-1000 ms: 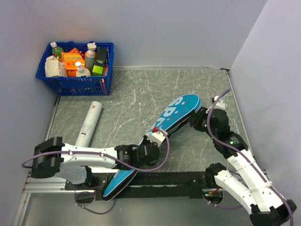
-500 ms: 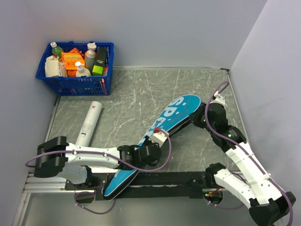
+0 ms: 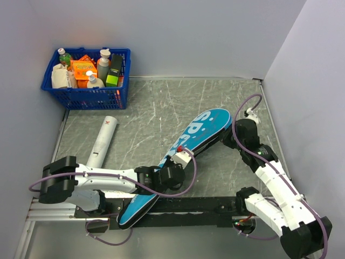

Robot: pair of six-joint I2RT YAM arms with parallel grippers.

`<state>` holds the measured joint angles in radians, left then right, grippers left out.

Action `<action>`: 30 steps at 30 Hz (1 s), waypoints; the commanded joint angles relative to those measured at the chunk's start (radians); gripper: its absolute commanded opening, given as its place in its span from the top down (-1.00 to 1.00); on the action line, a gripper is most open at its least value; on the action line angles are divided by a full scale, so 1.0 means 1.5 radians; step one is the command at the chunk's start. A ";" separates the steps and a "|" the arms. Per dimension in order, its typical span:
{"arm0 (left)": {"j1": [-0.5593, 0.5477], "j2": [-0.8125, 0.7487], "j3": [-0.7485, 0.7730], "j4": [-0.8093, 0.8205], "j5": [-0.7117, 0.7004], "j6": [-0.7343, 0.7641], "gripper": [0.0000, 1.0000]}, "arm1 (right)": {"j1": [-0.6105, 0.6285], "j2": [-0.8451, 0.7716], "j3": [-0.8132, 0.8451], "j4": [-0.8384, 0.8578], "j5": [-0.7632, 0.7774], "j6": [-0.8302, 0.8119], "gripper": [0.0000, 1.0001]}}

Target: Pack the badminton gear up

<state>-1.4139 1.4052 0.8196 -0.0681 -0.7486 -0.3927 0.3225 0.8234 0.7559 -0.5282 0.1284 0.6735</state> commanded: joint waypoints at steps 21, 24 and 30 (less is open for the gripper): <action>0.003 -0.016 0.027 0.047 -0.015 0.007 0.98 | -0.051 0.028 -0.039 0.097 -0.054 0.021 0.53; 0.003 -0.020 0.026 0.047 -0.015 0.006 0.98 | -0.053 0.028 -0.038 0.093 -0.045 0.018 0.53; 0.003 -0.033 0.024 0.047 -0.009 0.006 0.98 | -0.070 0.028 -0.045 0.104 -0.052 0.014 0.53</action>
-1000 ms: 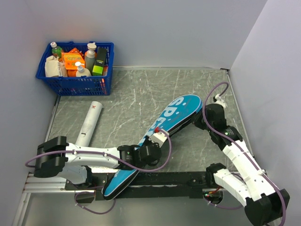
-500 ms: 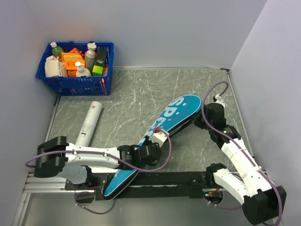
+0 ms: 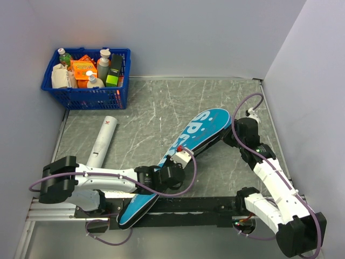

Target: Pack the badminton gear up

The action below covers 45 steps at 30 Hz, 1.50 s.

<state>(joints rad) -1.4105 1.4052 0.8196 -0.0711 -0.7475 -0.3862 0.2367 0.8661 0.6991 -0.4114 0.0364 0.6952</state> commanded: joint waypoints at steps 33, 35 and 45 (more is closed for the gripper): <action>0.021 0.038 0.064 0.084 0.014 0.020 0.98 | 0.137 -0.018 -0.108 0.129 -0.115 0.105 1.00; 0.023 0.041 0.067 0.086 0.015 0.021 0.98 | 0.143 -0.021 -0.111 0.125 -0.115 0.109 1.00; 0.023 0.026 0.060 0.077 0.017 0.014 0.98 | 0.128 -0.083 -0.049 -0.002 0.042 0.069 0.22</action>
<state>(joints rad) -1.3739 1.4818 0.8631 -0.0566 -0.7250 -0.3599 0.4427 0.7658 0.5587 -0.3466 -0.0208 0.8204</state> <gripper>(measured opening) 0.067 0.355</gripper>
